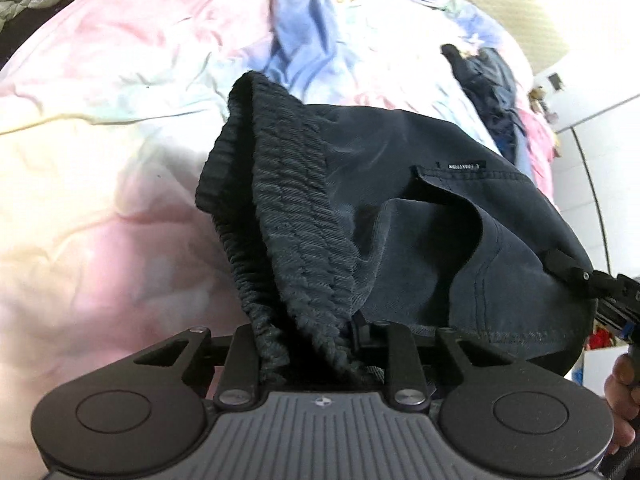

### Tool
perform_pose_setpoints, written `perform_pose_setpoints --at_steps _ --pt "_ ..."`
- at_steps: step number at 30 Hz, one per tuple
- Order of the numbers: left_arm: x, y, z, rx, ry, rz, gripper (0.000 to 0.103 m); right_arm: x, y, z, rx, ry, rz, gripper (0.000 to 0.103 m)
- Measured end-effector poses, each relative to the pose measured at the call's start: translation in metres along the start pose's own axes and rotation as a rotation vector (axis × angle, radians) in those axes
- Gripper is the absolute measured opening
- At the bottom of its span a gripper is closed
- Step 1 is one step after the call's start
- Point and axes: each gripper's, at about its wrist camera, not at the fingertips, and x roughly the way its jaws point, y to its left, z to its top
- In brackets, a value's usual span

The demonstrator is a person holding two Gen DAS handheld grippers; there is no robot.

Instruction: Fold clothes

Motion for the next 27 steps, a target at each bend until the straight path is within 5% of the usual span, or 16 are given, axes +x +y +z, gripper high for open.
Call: perform_pose_setpoints --at_steps 13,27 --pt "-0.032 -0.077 -0.016 0.177 -0.009 -0.054 0.024 -0.090 -0.029 -0.024 0.104 -0.130 -0.035 0.007" --pt "0.041 -0.313 -0.094 0.321 -0.014 -0.089 0.024 -0.225 -0.200 -0.037 0.210 -0.303 -0.033 0.007"
